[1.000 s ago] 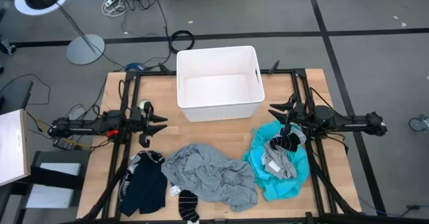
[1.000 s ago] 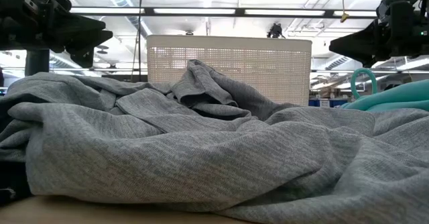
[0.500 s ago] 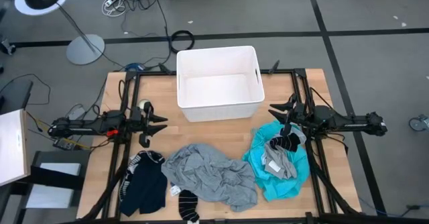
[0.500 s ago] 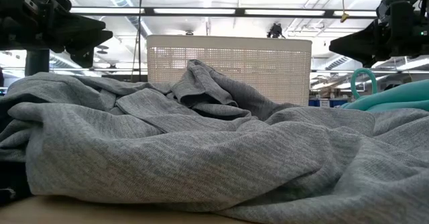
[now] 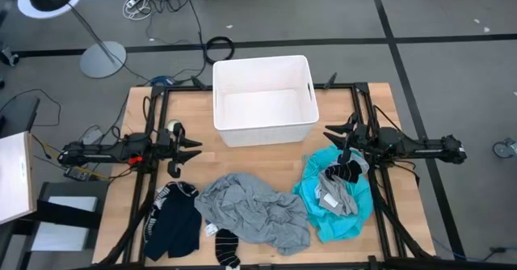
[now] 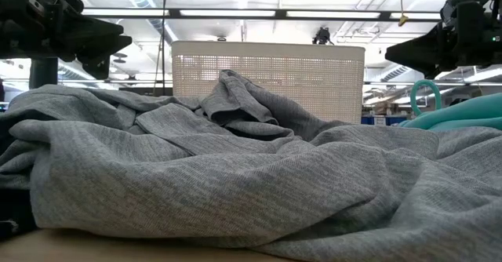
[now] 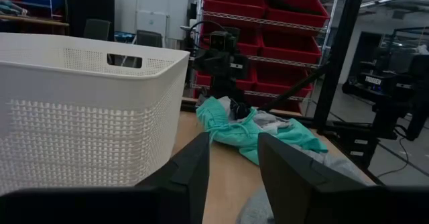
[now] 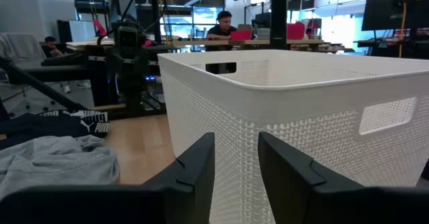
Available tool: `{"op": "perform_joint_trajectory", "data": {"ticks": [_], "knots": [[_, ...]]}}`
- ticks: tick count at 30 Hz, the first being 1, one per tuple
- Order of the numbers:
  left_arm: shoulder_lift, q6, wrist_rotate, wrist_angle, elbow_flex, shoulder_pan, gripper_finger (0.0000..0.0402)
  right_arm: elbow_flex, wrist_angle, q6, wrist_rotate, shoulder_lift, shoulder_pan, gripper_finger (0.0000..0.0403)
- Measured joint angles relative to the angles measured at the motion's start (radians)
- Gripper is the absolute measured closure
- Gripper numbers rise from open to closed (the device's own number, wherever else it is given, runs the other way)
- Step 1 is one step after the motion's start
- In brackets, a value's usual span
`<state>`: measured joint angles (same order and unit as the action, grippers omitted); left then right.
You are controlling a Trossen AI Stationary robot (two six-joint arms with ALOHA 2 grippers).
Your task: Sort clothes
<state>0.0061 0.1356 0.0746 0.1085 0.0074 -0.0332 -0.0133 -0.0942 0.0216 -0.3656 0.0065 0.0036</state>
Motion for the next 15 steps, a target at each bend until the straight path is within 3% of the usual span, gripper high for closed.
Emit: {"op": "perform_joint_trajectory", "data": {"ticks": [15], "knots": [[0.0, 0.0, 0.023, 0.017, 0.0, 0.0, 0.027, 0.0, 0.0, 0.0, 0.0, 0.0, 0.0, 0.0287]]}}
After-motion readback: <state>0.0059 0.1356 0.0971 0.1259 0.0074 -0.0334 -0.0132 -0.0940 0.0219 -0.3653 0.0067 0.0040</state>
